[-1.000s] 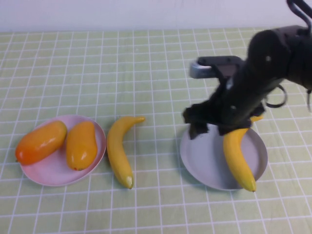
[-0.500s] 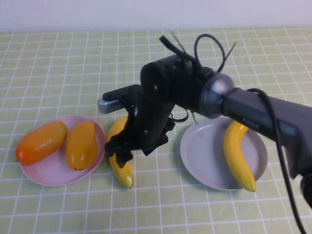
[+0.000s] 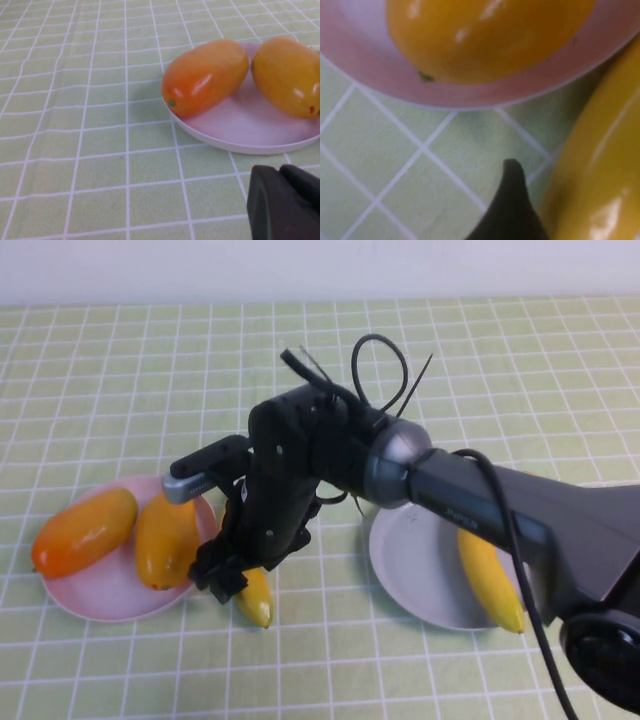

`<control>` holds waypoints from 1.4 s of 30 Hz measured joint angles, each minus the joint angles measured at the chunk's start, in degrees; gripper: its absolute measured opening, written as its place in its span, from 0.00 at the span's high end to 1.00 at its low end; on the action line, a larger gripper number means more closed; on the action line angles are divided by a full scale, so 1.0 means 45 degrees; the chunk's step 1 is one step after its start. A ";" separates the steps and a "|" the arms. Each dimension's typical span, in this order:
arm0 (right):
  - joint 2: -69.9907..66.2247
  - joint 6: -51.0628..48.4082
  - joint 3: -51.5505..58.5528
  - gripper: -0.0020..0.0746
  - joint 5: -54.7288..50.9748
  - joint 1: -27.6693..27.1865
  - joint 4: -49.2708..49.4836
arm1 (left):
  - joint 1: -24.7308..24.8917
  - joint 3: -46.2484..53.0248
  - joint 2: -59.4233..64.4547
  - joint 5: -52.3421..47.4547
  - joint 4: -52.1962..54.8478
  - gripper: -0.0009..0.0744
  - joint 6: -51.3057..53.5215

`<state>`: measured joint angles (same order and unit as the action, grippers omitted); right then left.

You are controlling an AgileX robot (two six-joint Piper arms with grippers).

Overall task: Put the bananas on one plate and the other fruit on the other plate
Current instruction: Put another type of fruit in the right plate

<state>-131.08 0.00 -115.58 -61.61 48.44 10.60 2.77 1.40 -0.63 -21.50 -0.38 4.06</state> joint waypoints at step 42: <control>0.5601 0.2978 0.8700 0.56 0.2333 -0.3385 -0.0013 | 0.0000 0.0000 0.0000 0.0000 0.0000 0.99 0.0000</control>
<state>-105.88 13.40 -76.43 -51.11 33.21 10.54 2.77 1.40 -0.63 -21.50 -0.38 4.06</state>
